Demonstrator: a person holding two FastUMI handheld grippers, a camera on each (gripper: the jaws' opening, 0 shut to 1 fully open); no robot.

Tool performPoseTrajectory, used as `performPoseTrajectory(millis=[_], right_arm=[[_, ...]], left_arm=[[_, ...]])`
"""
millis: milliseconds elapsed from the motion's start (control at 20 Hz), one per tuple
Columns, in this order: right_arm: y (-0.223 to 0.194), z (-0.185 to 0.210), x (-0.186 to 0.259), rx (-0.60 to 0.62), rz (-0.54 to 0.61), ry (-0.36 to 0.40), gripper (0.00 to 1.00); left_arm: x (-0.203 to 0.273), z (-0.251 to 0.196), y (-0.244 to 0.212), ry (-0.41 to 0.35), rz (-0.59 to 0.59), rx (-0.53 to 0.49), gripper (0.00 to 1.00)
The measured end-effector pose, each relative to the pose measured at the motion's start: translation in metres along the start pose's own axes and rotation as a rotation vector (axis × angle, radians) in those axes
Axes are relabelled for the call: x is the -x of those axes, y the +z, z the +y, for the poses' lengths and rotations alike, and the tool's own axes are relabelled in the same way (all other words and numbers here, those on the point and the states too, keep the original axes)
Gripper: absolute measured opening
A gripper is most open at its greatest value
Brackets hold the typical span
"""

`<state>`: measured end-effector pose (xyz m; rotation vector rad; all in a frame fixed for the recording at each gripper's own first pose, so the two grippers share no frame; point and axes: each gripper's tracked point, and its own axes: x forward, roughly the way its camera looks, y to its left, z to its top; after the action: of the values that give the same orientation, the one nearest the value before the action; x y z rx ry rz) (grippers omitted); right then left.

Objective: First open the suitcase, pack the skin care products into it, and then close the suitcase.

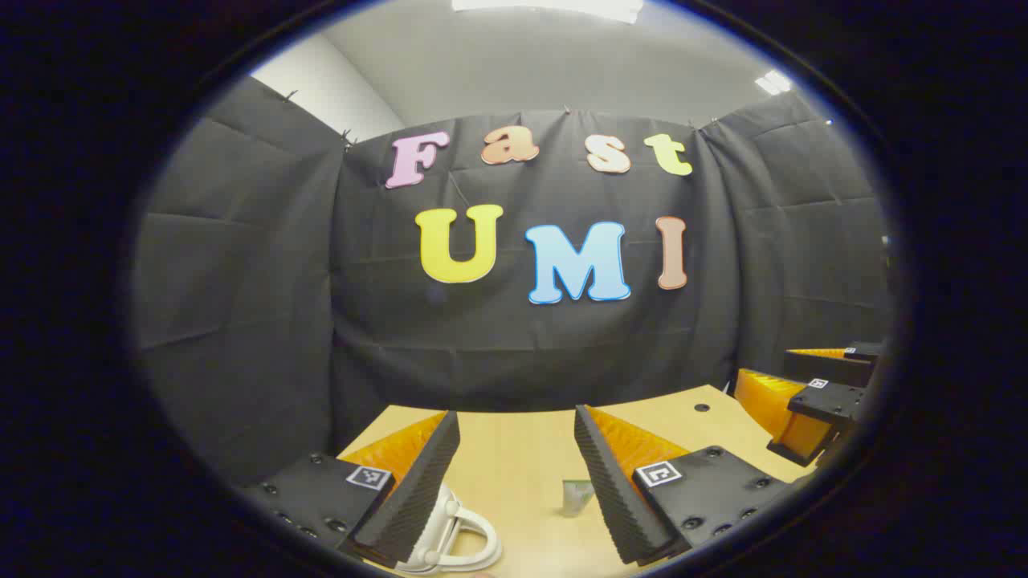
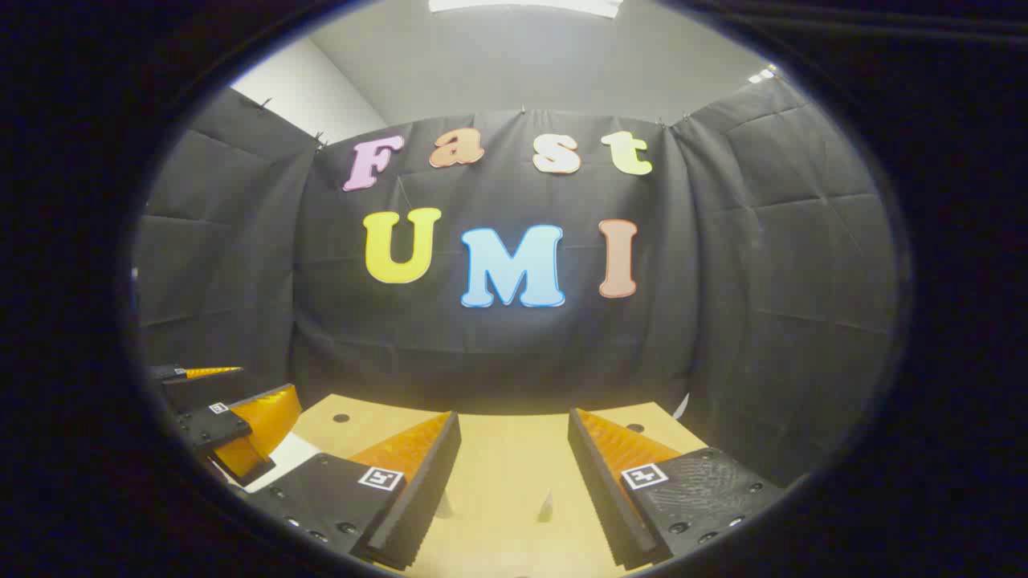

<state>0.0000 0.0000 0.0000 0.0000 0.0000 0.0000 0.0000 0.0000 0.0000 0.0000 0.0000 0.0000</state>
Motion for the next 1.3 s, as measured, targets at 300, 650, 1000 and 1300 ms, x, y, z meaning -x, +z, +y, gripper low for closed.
performPoseTrajectory(millis=[300, 650, 1000, 1300], right_arm=[[-0.014, -0.015, 0.012, -0.004, 0.056, -0.051, 0.83], [-0.026, -0.032, 0.013, -0.025, 0.097, -0.1, 0.83], [-0.033, -0.057, 0.022, -0.018, 0.121, -0.157, 0.83], [-0.046, -0.087, 0.035, -0.019, 0.159, -0.231, 0.83]], left_arm=[[-0.011, -0.001, -0.051, 0.016, 0.095, -0.045, 0.94], [-0.021, 0.018, -0.114, 0.065, 0.244, -0.059, 0.95], [-0.05, 0.032, -0.224, 0.116, 0.479, -0.105, 0.95], [-0.078, 0.049, -0.303, 0.155, 0.646, -0.14, 0.76]])
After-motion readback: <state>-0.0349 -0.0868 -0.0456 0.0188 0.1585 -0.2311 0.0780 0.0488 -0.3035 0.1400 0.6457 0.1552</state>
